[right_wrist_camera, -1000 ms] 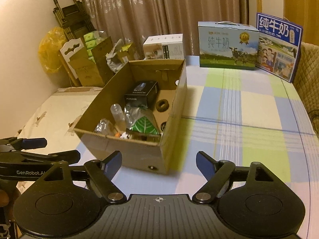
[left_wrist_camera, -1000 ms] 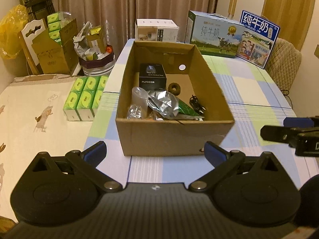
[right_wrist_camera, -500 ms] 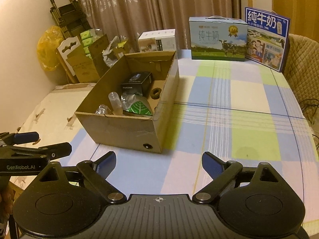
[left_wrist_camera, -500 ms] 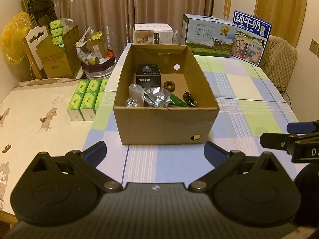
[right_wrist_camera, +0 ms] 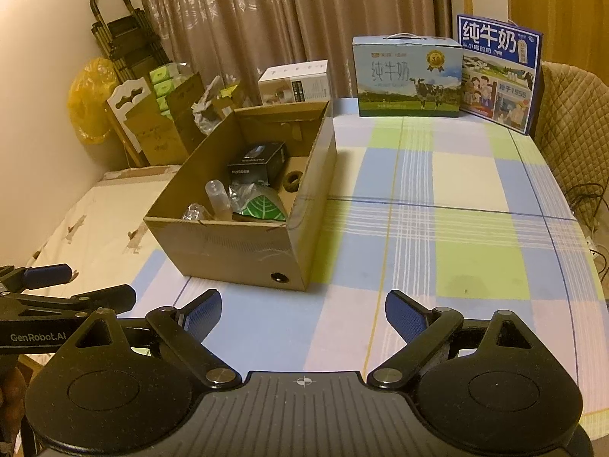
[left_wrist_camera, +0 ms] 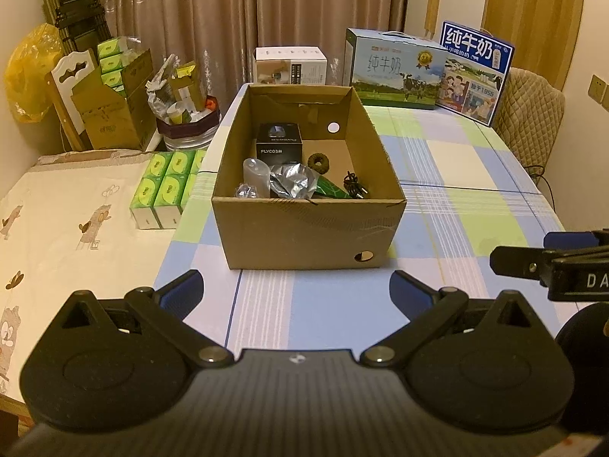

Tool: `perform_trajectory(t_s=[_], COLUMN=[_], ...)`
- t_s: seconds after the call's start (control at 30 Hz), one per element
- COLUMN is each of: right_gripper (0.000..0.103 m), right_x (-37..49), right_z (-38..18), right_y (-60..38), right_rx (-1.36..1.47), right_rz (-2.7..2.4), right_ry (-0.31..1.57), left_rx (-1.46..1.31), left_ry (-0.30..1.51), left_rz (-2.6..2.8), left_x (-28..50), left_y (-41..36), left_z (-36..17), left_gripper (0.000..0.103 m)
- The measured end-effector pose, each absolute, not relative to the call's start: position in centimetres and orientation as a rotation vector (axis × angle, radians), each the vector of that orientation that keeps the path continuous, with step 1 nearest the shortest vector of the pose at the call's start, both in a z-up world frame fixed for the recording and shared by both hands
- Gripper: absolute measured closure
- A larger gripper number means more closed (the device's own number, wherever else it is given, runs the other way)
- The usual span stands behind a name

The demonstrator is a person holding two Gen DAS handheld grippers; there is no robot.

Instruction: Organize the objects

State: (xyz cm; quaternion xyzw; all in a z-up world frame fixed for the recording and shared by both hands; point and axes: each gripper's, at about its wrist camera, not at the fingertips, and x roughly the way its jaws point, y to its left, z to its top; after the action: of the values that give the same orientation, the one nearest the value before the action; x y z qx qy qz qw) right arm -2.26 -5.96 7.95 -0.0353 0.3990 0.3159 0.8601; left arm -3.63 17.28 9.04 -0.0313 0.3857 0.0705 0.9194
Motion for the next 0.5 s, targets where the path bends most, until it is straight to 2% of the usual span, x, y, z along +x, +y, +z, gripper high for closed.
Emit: perform_trajectory(t_s=[0.5], right_gripper=[0.013], right_x=[-1.99], right_z=[7.28], right_y=[-6.01], right_rx=[-0.071], right_rz=[0.659], right_ry=[0.853], left_rx=[-0.060], left_ry=[0.796], left_rz=[0.153], left_x=[-3.48], left_y=[17.02], left_z=[8.60], left_gripper=[0.001])
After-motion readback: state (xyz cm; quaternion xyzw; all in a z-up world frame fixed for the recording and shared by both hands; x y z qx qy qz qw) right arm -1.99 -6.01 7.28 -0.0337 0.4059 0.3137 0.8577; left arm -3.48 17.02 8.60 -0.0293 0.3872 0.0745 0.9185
